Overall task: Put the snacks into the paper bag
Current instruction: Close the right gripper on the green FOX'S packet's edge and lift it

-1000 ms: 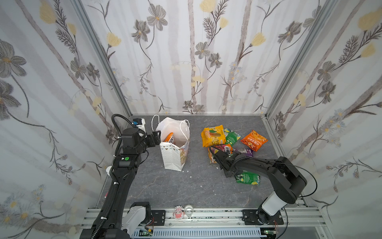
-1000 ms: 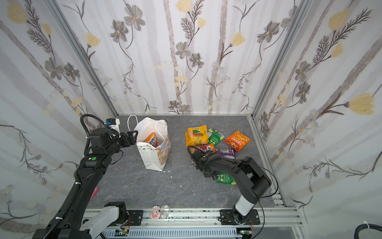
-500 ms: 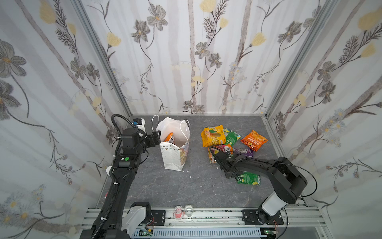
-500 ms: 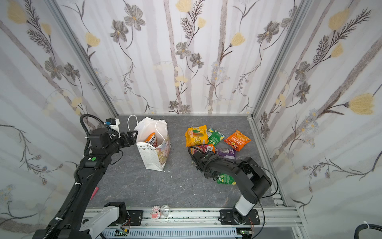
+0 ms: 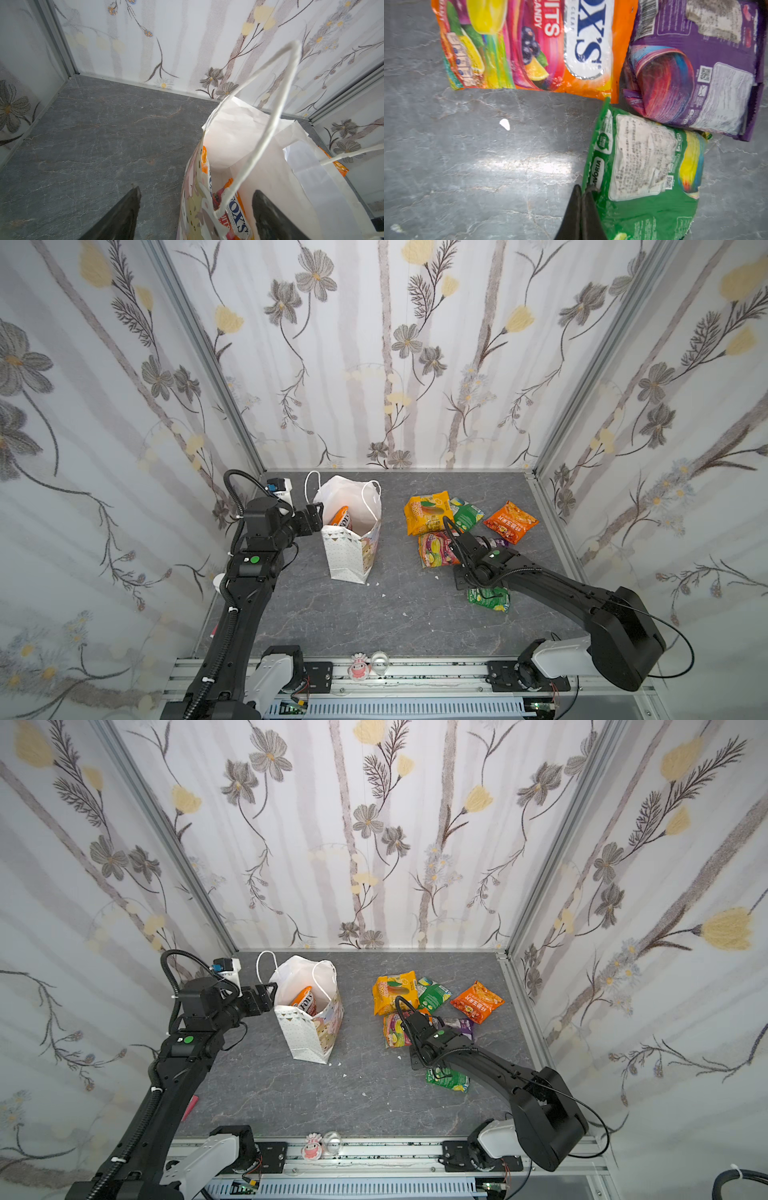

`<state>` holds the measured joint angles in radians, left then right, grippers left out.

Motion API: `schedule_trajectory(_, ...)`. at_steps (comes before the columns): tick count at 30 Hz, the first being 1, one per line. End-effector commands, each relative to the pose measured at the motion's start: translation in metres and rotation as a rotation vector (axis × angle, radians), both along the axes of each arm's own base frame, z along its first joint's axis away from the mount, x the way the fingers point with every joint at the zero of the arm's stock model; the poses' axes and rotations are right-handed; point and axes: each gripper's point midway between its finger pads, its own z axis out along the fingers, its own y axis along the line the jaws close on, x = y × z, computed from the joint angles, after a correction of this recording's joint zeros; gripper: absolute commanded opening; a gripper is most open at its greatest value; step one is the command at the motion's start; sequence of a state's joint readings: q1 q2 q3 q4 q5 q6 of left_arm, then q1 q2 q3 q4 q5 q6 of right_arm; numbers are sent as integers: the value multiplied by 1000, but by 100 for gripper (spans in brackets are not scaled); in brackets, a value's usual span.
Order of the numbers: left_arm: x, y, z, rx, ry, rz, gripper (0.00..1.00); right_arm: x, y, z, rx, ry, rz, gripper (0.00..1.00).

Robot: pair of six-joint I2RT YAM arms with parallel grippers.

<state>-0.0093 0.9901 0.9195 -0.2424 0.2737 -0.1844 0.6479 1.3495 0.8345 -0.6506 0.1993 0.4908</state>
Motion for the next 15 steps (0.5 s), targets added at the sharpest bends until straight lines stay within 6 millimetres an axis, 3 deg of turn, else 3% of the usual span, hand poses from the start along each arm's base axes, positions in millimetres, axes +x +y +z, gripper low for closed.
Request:
schedule_trajectory(1, 2, -2, 8, -6, -32, -10, 84, 3, 22, 13, 143, -38, 57, 0)
schedule_trajectory(9, 1, -5, 11, -16, -44, -26, 84, 0, 37, 46, 360, -107, 114, 0)
schedule_trajectory(11, 0, -6, 12, -18, -47, -32, 84, 6, 31, 52, 349, -147, 96, 0)
schedule_trajectory(14, 0, -6, 11, -21, -48, -33, 84, 4, 35, 60, 379, -163, 113, 0)
schedule_trajectory(15, 0, -6, 12, -22, -49, -35, 84, -3, 37, 52, 400, -144, 130, 0)
